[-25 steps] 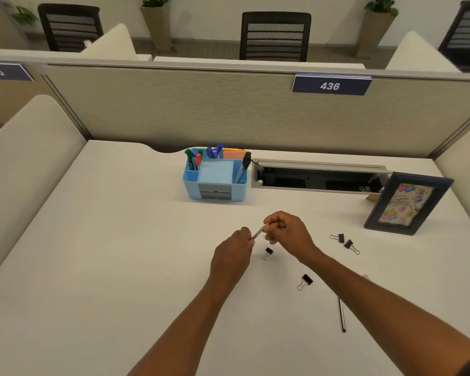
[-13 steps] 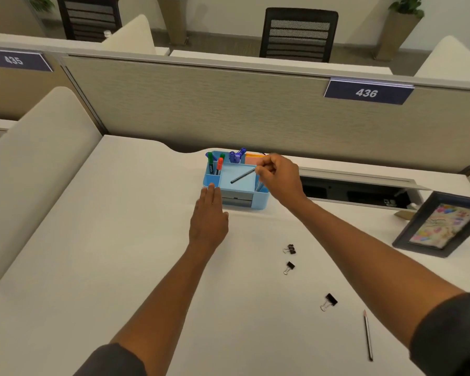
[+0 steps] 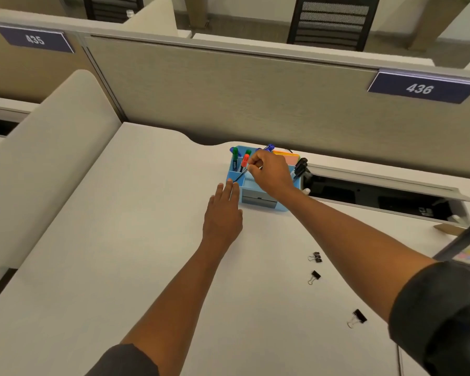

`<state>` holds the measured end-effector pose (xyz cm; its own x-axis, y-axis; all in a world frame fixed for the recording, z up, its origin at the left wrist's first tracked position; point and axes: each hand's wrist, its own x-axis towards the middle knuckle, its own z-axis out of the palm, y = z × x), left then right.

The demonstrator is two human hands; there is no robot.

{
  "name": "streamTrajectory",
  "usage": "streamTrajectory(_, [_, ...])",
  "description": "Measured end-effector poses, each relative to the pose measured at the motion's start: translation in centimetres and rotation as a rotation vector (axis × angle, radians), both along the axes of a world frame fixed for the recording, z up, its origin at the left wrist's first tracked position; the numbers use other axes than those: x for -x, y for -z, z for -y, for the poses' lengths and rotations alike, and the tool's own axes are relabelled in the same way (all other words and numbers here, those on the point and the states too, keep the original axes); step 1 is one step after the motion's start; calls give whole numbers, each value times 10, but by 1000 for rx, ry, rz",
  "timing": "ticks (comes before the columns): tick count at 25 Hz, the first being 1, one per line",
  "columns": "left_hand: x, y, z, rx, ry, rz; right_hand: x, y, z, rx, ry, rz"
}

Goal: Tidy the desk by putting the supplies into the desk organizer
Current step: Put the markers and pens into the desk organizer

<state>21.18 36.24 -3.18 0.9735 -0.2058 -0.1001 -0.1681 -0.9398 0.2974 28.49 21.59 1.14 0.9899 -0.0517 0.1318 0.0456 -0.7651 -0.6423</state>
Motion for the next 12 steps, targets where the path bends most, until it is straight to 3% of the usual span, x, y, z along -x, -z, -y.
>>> streamTrajectory(12, [-3, 1, -1, 63, -21, -18, -15, 21, -13, 84, -59, -121])
